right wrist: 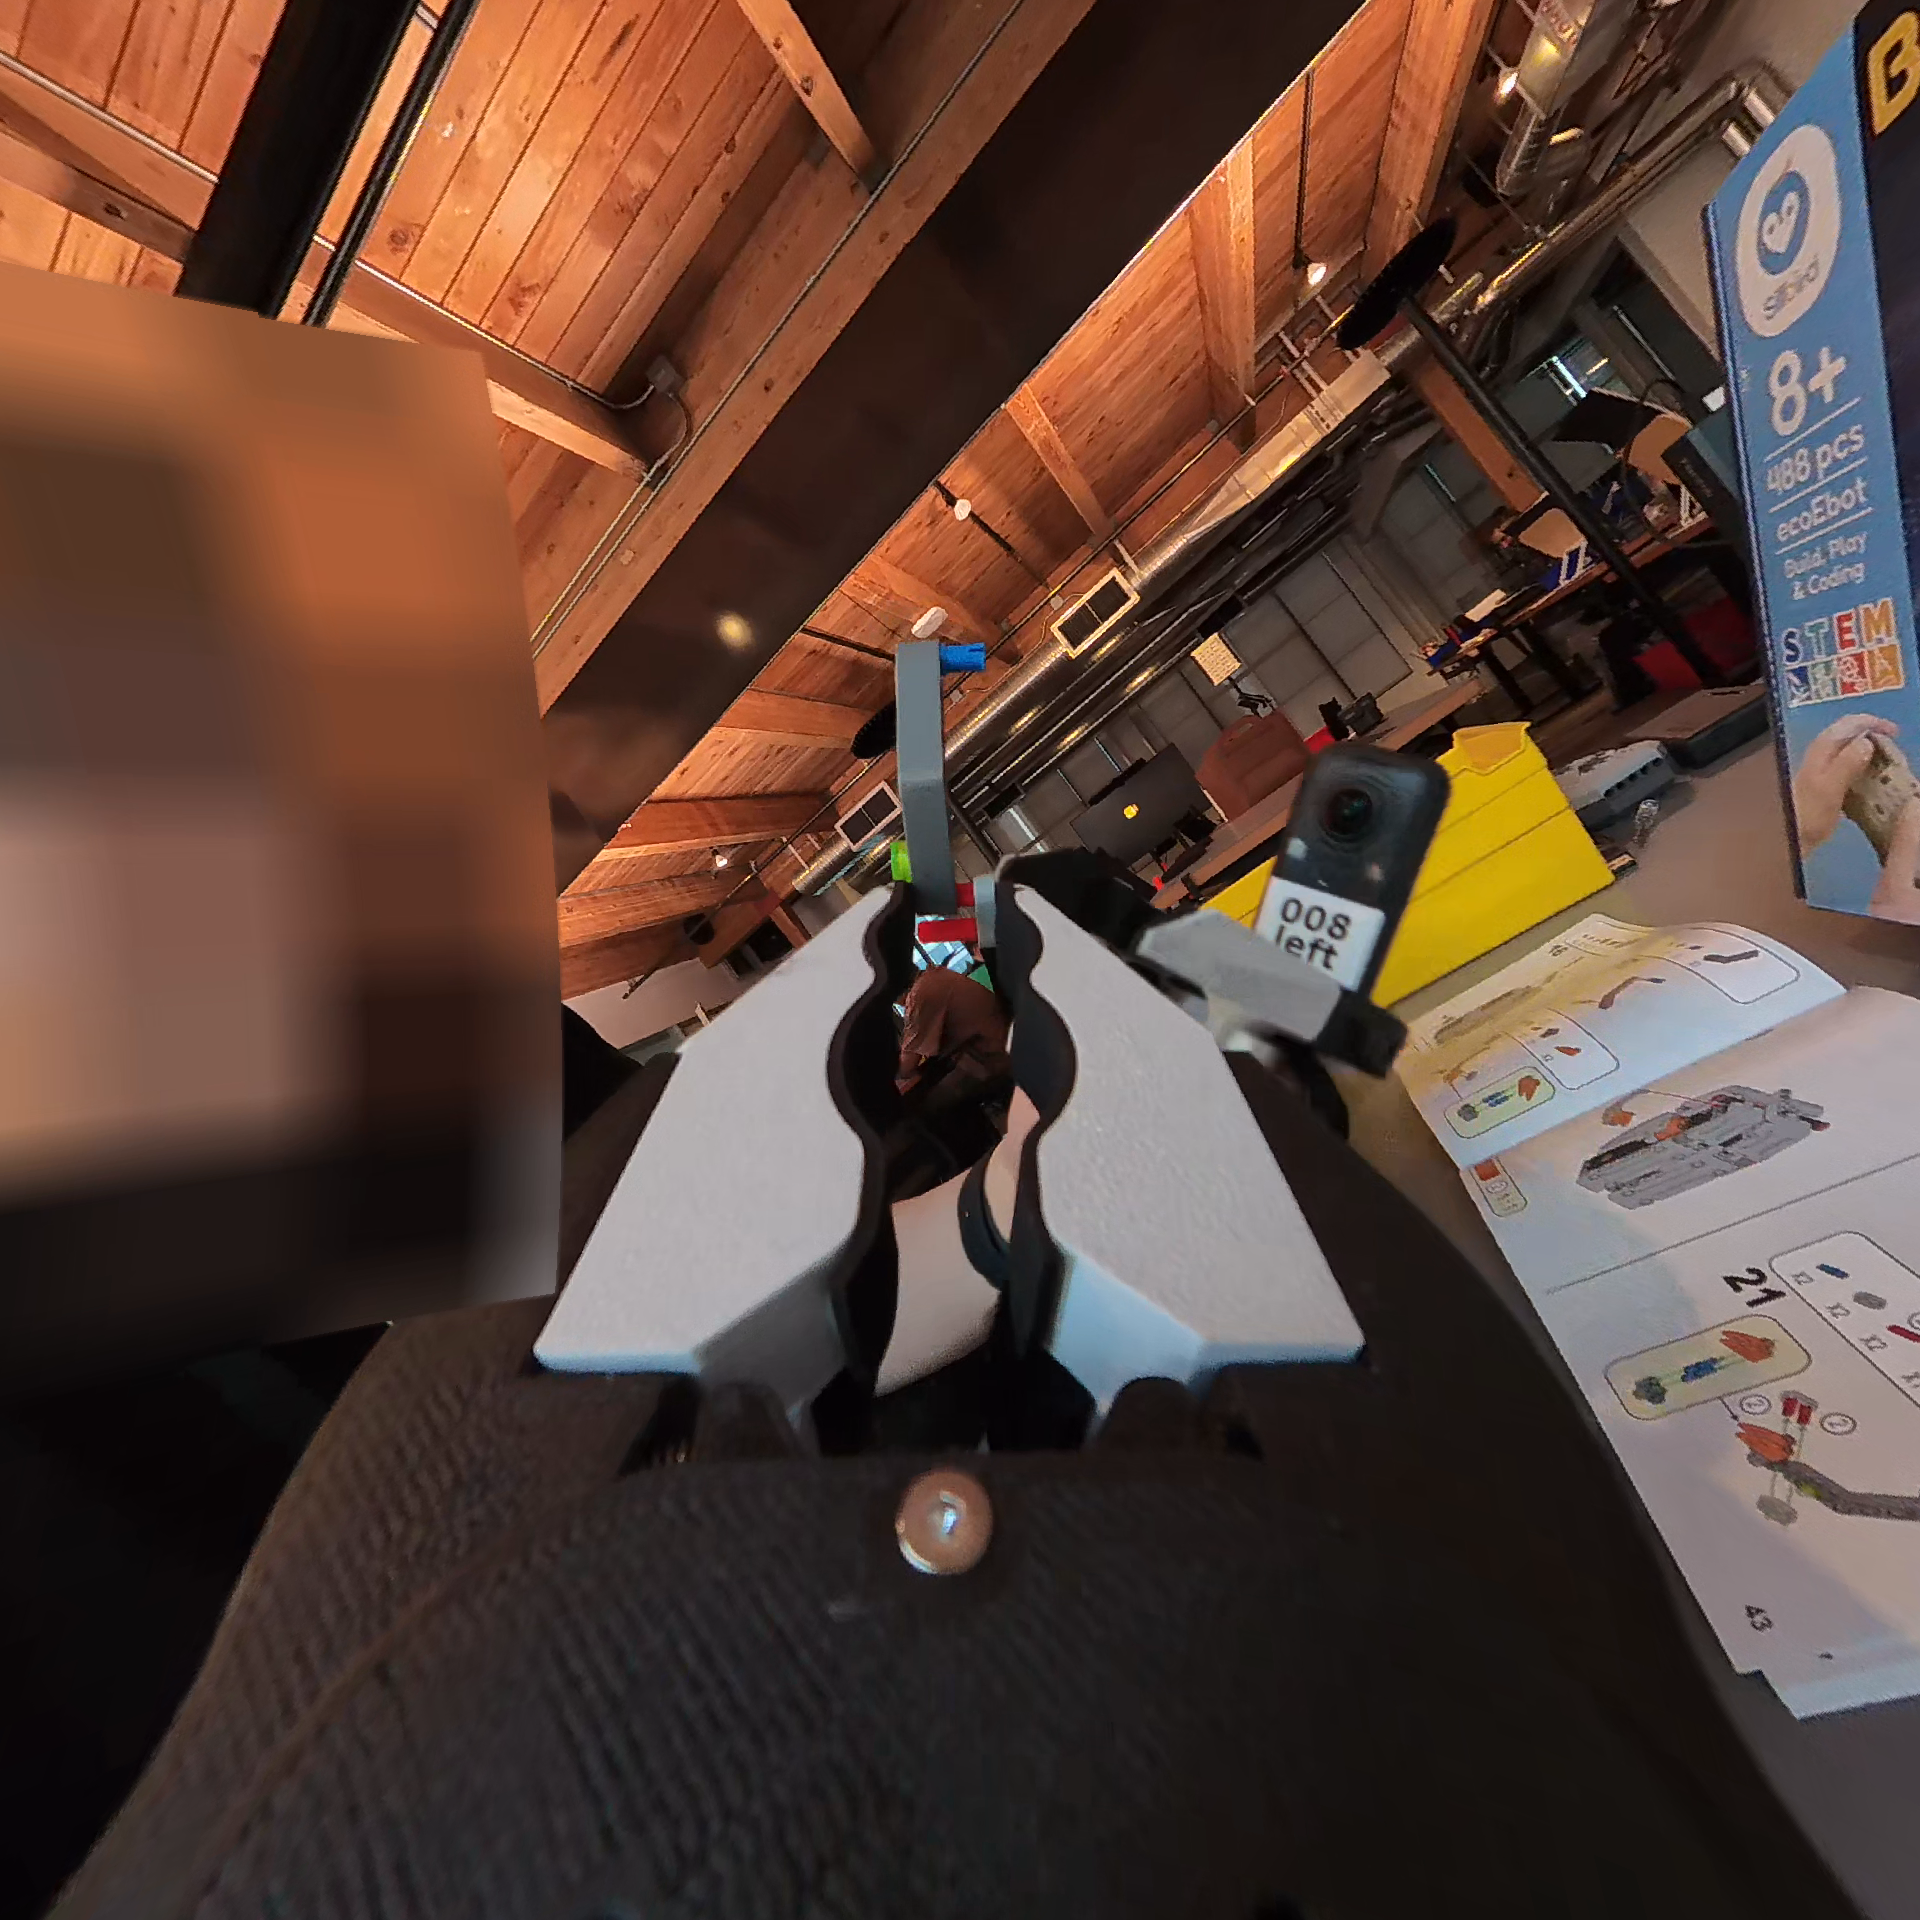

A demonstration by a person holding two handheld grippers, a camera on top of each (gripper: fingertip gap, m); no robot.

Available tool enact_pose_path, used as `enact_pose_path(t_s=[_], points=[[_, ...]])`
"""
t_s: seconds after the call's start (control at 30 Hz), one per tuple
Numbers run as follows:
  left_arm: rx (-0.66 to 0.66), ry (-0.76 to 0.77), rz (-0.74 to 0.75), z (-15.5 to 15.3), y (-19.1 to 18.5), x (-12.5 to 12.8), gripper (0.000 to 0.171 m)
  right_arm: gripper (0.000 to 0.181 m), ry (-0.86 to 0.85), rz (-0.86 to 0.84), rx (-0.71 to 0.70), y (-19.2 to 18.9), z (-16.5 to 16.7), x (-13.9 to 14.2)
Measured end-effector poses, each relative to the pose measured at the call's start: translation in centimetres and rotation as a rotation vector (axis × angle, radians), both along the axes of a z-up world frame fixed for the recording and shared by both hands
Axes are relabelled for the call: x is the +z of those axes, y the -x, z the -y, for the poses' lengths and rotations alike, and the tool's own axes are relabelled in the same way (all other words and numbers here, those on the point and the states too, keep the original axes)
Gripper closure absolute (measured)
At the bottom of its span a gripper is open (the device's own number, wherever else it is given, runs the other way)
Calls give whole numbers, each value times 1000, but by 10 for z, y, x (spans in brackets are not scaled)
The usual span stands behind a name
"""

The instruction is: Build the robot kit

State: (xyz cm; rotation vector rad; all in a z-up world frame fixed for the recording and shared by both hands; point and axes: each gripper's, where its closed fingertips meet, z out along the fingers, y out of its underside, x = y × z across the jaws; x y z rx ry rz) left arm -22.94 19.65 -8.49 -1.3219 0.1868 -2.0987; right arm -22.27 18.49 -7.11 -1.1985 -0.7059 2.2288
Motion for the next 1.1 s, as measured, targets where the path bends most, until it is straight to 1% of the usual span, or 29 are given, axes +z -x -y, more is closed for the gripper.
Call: enact_pose_path(t_s=[0.1,0.2,0.33,0.43,0.57,0.63,0.83,1.1], points=[[105,-130,-140,-1,9,4,144,166,2,36,-5,4,-1,-5],[130,-187,-226,2,6,2,146,166,-1,58,-7,7,0,-9],[97,-177,-227,5,-2,-1,145,166,-7,93,-19,10,-1,-14],[114,-194,-243,4,-2,-3,148,166,-11,103,-30,10,-3,-15],[156,-229,-305,3,-1,-5,151,166,-10,126,-43,12,-5,-19],[174,-247,-344,2,-2,-8,150,167,-16,144,-53,13,-6,-21],[157,-217,-327,1,-2,-9,151,167,-47,165,-75,13,-7,-22],[149,-173,-240,0,-4,-7,151,167,-50,153,-79,10,-7,-20]])
